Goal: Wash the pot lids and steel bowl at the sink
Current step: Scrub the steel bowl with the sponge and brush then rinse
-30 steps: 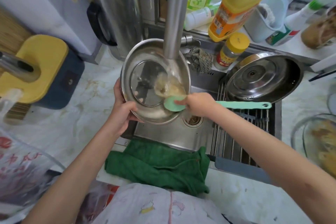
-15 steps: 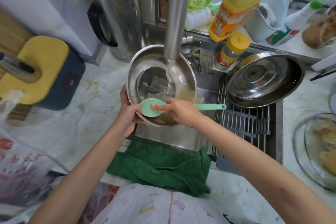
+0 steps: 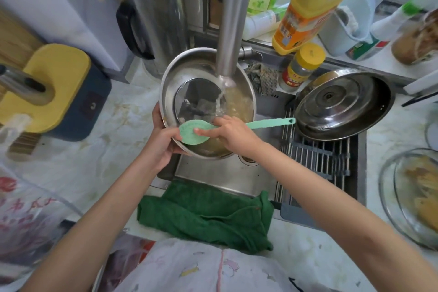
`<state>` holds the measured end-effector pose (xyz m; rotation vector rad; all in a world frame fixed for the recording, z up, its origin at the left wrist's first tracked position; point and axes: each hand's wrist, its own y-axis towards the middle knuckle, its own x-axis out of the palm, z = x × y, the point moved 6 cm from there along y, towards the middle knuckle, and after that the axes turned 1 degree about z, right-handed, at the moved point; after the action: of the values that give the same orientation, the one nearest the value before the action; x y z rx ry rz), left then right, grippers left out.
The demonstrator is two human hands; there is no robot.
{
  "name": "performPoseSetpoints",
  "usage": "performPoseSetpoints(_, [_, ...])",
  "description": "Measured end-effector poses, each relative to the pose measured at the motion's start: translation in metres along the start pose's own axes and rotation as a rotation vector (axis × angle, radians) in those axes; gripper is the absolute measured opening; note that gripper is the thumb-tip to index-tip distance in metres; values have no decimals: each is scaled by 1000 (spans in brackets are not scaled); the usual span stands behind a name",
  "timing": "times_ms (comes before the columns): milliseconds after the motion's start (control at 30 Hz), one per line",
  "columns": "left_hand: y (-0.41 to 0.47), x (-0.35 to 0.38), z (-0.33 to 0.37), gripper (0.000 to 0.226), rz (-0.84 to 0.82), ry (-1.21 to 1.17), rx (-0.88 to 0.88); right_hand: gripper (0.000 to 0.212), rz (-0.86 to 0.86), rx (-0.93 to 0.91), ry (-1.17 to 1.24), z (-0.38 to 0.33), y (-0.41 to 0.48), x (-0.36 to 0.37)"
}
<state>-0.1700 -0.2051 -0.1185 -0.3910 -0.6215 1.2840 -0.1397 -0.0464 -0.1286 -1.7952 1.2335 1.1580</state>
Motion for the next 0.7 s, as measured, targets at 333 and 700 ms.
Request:
performPoseSetpoints(333, [-4, -2, 5, 91, -69, 124, 9, 58, 78, -6, -73, -8, -10, 0])
performPoseSetpoints(700, [-7, -2, 5, 92, -87, 108, 18, 56, 251, -30, -246, -22, -1, -13])
